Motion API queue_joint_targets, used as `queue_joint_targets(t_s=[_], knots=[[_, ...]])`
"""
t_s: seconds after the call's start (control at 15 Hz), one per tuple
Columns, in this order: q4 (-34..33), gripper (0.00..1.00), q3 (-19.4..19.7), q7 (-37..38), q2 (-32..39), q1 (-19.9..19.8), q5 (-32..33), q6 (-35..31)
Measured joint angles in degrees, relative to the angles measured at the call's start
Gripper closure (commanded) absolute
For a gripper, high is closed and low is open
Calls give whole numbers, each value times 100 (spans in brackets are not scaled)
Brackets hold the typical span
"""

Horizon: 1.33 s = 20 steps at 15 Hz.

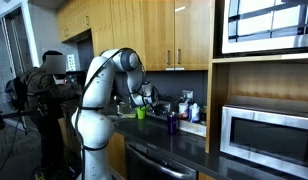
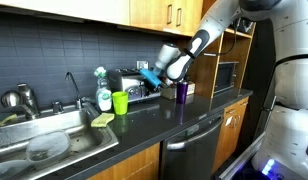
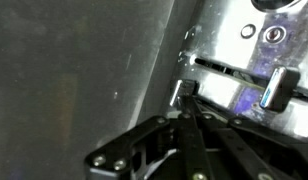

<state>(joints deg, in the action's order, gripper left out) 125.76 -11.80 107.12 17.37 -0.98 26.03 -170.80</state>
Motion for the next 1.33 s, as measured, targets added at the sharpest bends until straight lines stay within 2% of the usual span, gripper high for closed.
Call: queue_joint_targets(t_s=[1.33], knots=[[132,100,-317,-815,-125,-217,-61,8]])
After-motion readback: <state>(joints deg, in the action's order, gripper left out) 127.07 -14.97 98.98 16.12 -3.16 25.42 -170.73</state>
